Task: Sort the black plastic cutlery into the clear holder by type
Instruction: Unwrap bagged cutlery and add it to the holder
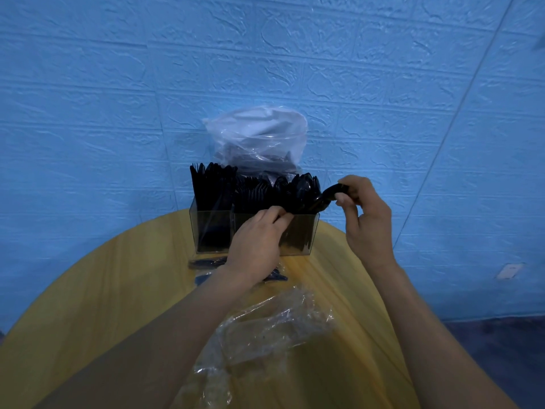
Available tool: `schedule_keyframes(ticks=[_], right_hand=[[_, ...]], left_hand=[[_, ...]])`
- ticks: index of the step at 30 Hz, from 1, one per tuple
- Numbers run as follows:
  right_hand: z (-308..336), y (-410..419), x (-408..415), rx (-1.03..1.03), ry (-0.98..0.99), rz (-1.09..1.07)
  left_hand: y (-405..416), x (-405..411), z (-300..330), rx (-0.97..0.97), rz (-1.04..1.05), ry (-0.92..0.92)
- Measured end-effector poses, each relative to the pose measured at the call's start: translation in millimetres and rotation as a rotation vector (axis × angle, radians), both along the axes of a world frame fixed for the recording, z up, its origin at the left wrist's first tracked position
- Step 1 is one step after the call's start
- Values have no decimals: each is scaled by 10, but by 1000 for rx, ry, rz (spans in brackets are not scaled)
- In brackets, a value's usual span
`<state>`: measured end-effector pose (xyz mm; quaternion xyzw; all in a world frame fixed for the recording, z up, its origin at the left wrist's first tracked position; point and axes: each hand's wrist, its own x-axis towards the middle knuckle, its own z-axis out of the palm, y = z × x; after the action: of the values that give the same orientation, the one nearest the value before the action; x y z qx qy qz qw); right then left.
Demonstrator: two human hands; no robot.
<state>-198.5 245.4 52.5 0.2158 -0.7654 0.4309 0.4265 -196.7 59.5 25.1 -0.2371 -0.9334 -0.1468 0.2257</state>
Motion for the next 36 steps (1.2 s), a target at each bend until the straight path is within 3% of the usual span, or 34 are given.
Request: schedule_keyframes(ticks=[5,14,18,23,28,32,36], right_hand=[[-47,-124,-214,0,-117,-58],[-165,-245,-300,296,-14,-323],[-107,-259,-215,349,-28,-347],[-208,-488,108,279,-81,-248],[-446,-878,316,502,-463,-77],[-620,-1045,357,720,-683,-128],[-668,-1071,349,760,-720,-217]], left_hand=[[-3,6,-4,-3,-2,6],[-36,29,-10,-76,-11,-13],[-102,68,10,-91,-40,-61],[-347,236,41,59,-23,-82],[-646,422,-114,127,43,-156],[-875,543,-268,178,99,-231],[-1038,617,-400,212,140,-301]])
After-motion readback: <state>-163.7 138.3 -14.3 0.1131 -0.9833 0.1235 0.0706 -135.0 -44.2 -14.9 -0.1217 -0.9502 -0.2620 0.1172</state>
